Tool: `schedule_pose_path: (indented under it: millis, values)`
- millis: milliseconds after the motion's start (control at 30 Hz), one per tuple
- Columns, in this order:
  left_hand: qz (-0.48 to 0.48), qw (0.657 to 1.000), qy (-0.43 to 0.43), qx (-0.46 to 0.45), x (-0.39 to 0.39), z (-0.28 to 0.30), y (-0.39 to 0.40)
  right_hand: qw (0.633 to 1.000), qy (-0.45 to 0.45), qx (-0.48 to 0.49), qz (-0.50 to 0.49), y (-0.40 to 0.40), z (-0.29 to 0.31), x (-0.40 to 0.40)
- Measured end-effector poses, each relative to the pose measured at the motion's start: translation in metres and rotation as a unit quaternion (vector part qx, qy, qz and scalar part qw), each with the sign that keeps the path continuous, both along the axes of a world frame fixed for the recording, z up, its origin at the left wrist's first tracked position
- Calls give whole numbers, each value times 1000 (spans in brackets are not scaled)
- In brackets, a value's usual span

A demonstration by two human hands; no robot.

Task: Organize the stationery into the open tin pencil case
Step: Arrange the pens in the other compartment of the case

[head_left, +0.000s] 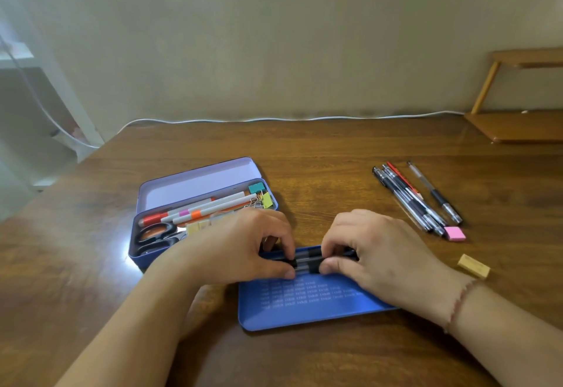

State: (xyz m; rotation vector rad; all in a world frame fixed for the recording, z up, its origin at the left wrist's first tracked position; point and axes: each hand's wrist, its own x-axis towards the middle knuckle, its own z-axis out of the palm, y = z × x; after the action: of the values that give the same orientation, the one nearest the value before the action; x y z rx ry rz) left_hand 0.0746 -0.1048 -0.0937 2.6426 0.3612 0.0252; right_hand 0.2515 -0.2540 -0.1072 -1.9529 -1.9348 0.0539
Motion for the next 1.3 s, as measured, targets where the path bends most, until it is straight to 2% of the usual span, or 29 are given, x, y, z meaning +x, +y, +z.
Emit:
schedule_pose_path:
  millis: [100, 133, 200, 267, 367, 567, 700, 767, 833, 900, 1000, 1167, 1300]
  values:
    - [0, 1000, 3, -5, 0, 1, 0, 997, 48, -6, -52, -4, 14, 13]
    - [1, 1000, 5, -5, 0, 1, 0, 993, 63, 5, -104, -6, 19, 23]
    - [1, 1000, 4, -4, 0, 1, 0, 971, 31, 6, -235, -11, 26, 49]
    - [1, 1000, 4, -2, 0, 1, 0, 943, -3, -40, -331, -12, 25, 69]
    - [4, 1000, 10, -1, 0, 2, -1, 926, -20, -104, -362, -7, 19, 77]
    - [12, 1000, 4, 1, 0, 0, 1, 919, -42, -117, -374, -2, 20, 74]
    - [11, 1000, -6, 4, -1, 0, 0, 942, -49, -59, -327, -8, 25, 68]
    - [23, 999, -39, 3, -3, 1, 2, 975, 6, -12, -220, -16, 33, 62]
    - [68, 992, -110, -11, -5, 0, 7, 997, 30, -5, -64, -21, 39, 52]
    - [130, 970, -203, -31, -8, -1, 14, 998, -9, -36, 44, -22, 37, 41]
    - [145, 949, -267, -77, -9, 0, 14, 990, -97, -25, 95, -18, 26, 26]
    - [-5, 991, -130, -43, -8, 4, 5, 977, -172, 14, 127, -13, 10, 14]
    - [-34, 999, -29, 12, -4, 2, 1, 967, -214, 0, 136, -11, 8, 8]
